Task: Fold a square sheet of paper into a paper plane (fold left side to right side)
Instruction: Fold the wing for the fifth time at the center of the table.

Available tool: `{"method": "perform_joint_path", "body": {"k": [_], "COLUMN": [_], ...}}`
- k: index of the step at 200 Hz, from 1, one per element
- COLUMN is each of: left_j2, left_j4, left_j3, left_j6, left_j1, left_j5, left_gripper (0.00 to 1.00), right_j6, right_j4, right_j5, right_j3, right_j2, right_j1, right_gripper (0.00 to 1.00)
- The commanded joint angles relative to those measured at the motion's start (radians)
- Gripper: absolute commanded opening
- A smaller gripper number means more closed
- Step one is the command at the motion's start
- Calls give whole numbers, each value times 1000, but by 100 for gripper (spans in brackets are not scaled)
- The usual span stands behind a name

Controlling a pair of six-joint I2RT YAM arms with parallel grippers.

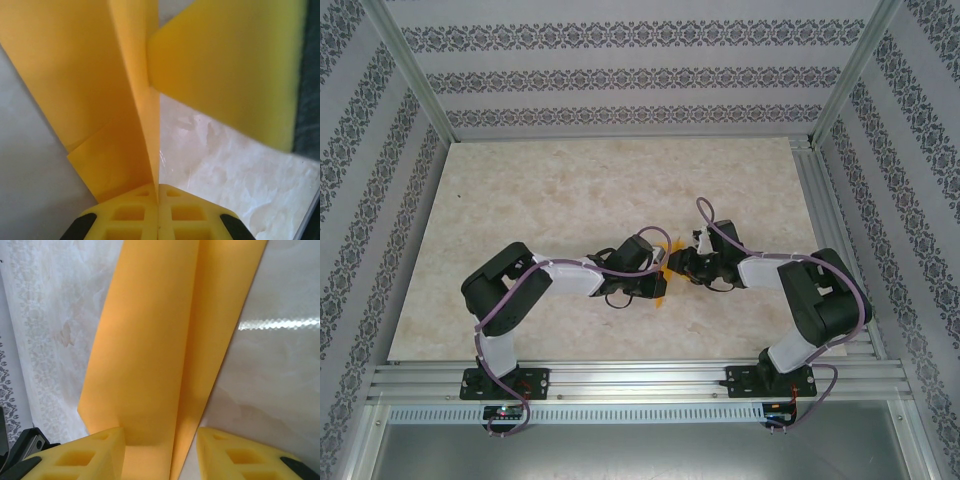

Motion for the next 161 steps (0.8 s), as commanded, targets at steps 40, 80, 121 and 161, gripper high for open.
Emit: {"method": "perform_joint_path", "body": {"k": [40, 80, 121, 161], "left_j2": [36, 31, 6, -57], "left_j4": [82, 87, 87, 67], "left_j3": [-19, -22, -31, -50], "left_j6": [-40, -44, -45, -40], "left_j1": [21, 24, 27, 44], "left_j5": [40, 45, 46, 41], "left_gripper": [9, 15, 23, 30], "right_j6": [25, 36, 53, 49], "right_j4": [-8, -39, -47, -65], "right_j5": [21, 41, 42, 50], "right_j3": [38, 56, 71, 78], "right_j2": [57, 89, 121, 136], "right_j1": [19, 22, 25, 25], "right_gripper": [38, 36, 33, 33]}}
